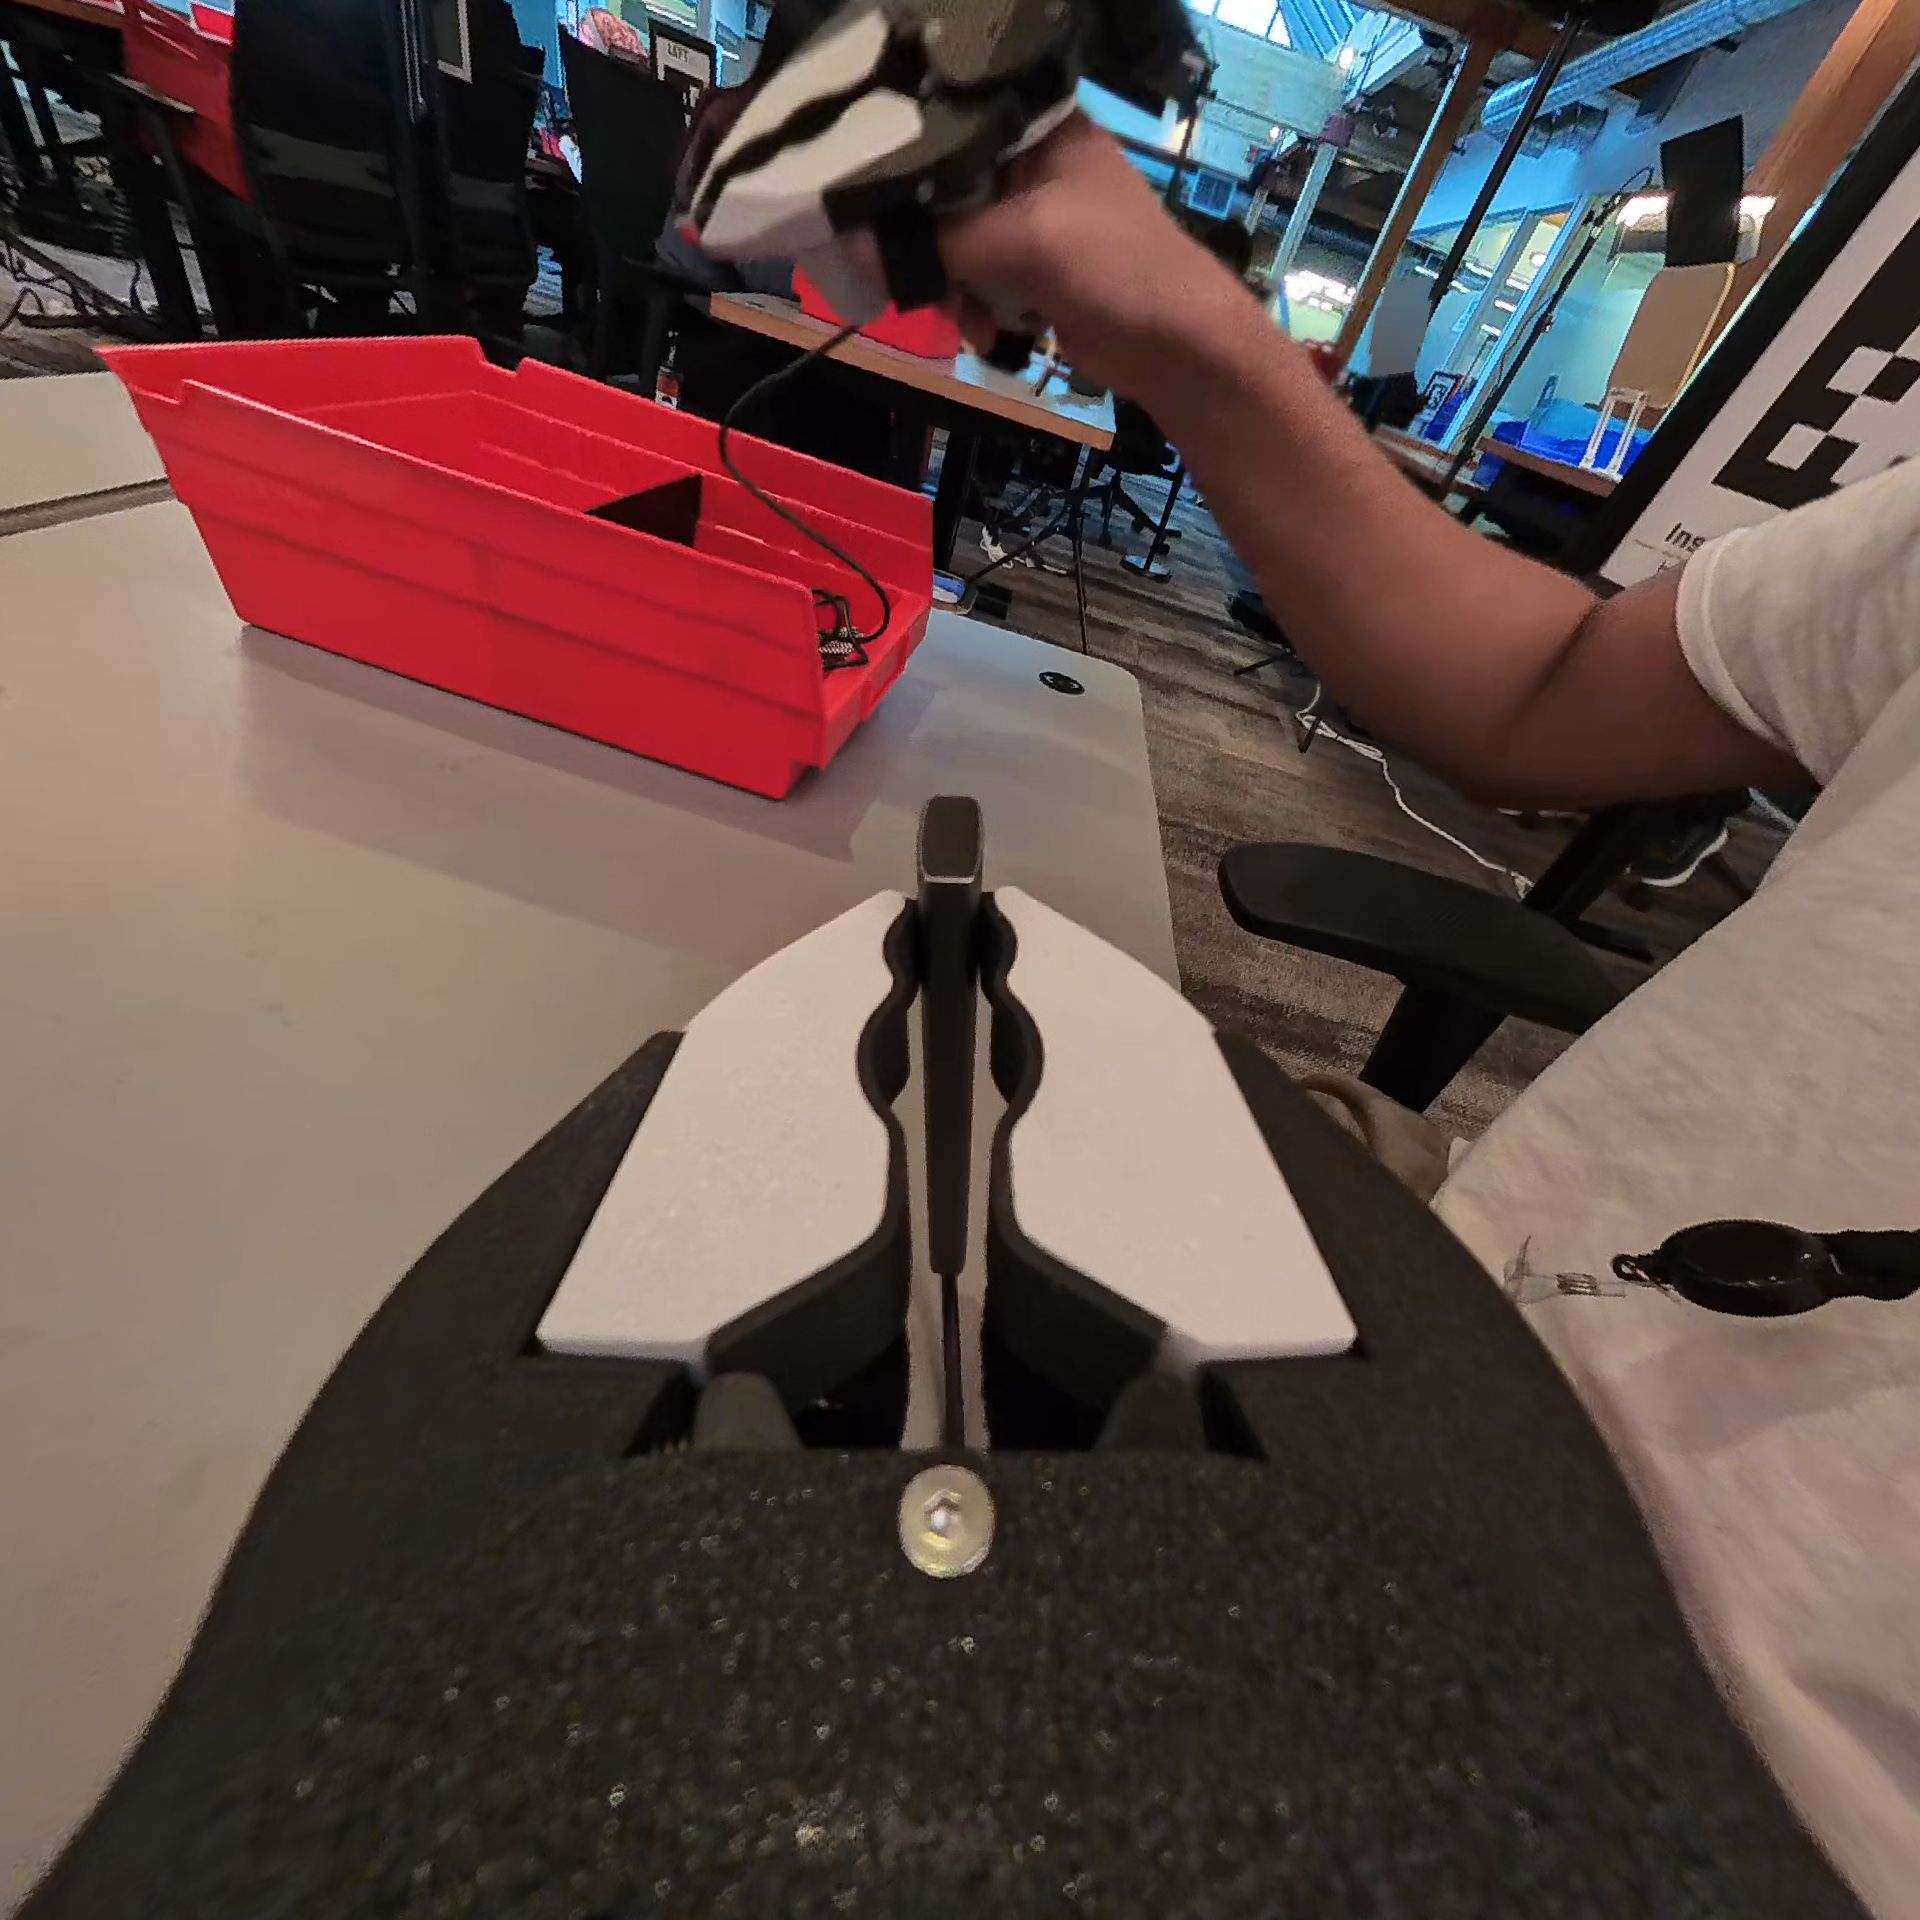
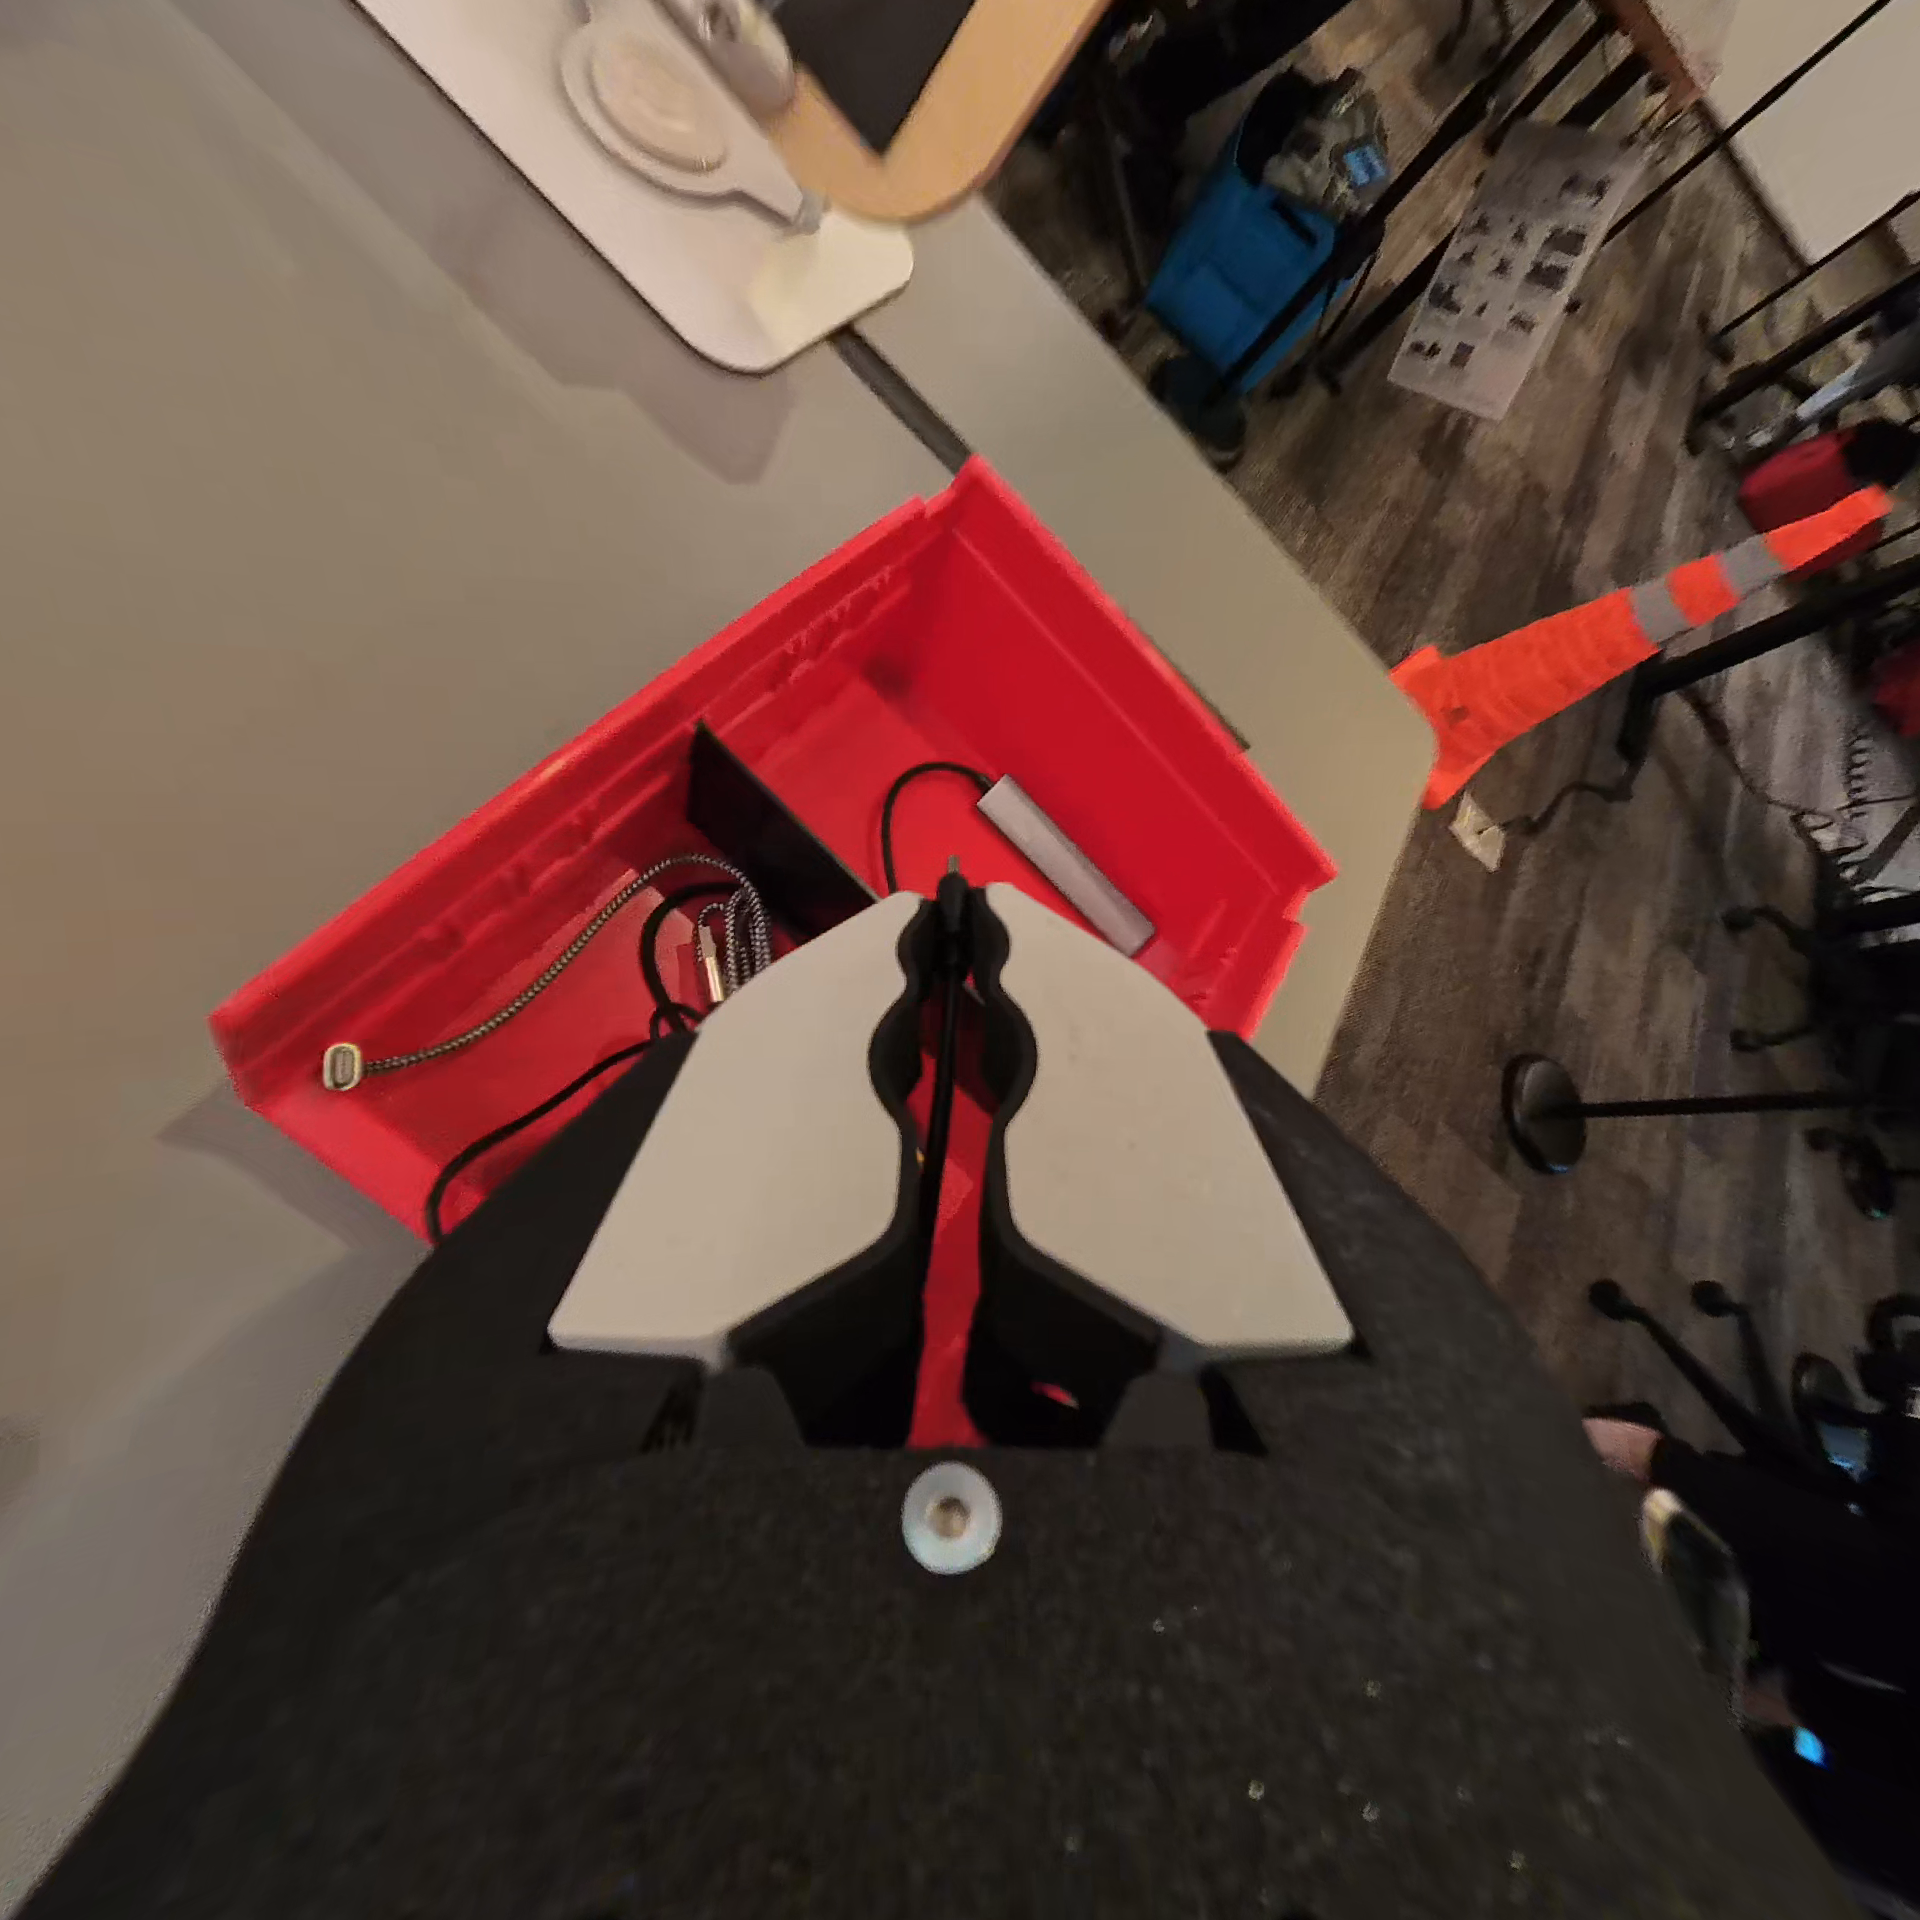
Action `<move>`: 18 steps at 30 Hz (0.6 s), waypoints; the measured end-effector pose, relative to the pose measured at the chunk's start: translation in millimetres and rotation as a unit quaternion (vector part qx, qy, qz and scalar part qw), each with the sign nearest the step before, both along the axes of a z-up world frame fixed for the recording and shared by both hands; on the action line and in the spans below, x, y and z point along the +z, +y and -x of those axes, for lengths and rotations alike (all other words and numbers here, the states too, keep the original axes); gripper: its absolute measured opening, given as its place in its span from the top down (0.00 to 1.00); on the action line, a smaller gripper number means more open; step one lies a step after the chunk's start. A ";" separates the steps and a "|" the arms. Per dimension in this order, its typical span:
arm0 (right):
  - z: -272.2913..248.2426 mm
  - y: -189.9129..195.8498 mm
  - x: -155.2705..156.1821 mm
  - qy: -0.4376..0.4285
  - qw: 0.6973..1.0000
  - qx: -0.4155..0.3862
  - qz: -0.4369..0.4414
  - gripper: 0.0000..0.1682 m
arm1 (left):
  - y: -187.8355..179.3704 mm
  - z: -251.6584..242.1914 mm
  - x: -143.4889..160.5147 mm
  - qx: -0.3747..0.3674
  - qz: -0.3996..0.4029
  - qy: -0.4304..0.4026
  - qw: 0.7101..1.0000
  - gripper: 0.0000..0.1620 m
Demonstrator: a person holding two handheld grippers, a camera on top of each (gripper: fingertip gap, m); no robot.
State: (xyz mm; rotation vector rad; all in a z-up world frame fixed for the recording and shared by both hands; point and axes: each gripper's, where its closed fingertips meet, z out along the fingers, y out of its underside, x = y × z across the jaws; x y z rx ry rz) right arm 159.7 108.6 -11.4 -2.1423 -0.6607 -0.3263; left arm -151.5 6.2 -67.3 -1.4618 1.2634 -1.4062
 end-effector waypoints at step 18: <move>-36.6 -0.7 -100.4 0.037 0.974 -0.159 0.160 0.69 | 7.7 5.5 5.1 0.013 0.006 -0.014 1.000 0.94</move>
